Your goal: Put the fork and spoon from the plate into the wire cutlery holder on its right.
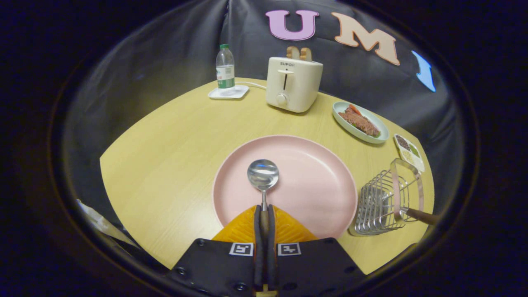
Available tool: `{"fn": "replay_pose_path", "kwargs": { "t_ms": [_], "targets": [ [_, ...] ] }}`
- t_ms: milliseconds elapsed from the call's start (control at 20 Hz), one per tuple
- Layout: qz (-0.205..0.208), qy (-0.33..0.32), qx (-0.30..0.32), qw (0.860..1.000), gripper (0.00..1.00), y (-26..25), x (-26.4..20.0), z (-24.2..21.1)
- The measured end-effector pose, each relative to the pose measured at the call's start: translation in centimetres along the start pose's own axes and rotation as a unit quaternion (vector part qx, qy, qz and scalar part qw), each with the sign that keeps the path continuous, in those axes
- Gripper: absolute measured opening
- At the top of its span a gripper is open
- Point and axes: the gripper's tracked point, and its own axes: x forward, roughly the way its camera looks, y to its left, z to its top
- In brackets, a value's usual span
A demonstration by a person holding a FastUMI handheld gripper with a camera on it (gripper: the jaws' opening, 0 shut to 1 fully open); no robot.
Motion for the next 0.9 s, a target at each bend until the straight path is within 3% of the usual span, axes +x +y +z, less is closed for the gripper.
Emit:
{"fn": "replay_pose_path", "kwargs": {
  "t_ms": [900],
  "targets": [
    [0.000,0.060,0.039,0.997,0.08,-8.0,-7.7,2.6]
  ]
}}
